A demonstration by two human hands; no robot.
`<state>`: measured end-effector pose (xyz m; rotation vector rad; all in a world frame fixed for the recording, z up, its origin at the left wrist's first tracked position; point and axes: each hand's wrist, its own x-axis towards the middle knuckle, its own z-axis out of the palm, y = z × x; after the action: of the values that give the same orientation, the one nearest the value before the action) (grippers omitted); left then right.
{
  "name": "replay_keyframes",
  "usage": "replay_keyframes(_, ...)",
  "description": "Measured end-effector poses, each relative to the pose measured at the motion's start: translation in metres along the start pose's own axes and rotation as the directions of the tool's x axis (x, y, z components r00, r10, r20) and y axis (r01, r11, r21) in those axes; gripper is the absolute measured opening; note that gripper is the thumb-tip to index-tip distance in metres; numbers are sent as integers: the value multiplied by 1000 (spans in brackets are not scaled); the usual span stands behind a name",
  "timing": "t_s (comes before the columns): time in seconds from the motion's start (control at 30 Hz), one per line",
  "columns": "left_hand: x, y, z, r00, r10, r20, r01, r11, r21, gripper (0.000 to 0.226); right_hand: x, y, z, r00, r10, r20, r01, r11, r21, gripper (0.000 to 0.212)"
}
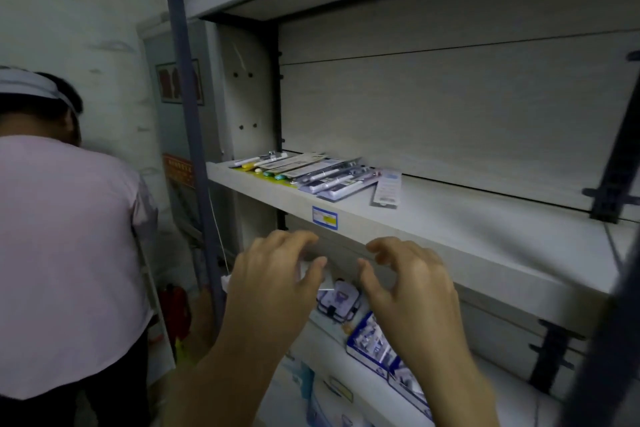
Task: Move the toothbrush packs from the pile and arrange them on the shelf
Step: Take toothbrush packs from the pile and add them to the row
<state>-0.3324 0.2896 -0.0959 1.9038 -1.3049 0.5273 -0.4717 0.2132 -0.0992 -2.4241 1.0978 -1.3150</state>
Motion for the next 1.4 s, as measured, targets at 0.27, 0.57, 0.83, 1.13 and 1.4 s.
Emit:
replay_keyframes(0.27,59,-94,18,996,76,43,-73,995,-71,24,38,-33,85,995,86,-46,-89,993,-76,18)
replay_keyframes(0.57,129,-207,18,979,127,160,-96,977,-190,29,81,-103,176,975,144,-171,-168,976,-135,24)
replay_keyframes(0.83,180,-239,61,943,232,240,-140,927,-347,29,114,-96,208,936,240,-259,-302,924,-236,18)
replay_keyframes(1.13,253,-247,123,928,304,216,-205,899,-388,27,179,-68,242,889,190,-417,-316,913,-258,11)
replay_keyframes(1.4,302,-239,158,868,439,232,-331,860,-388,41,235,-46,261,885,185,-428,-374,830,-415,18)
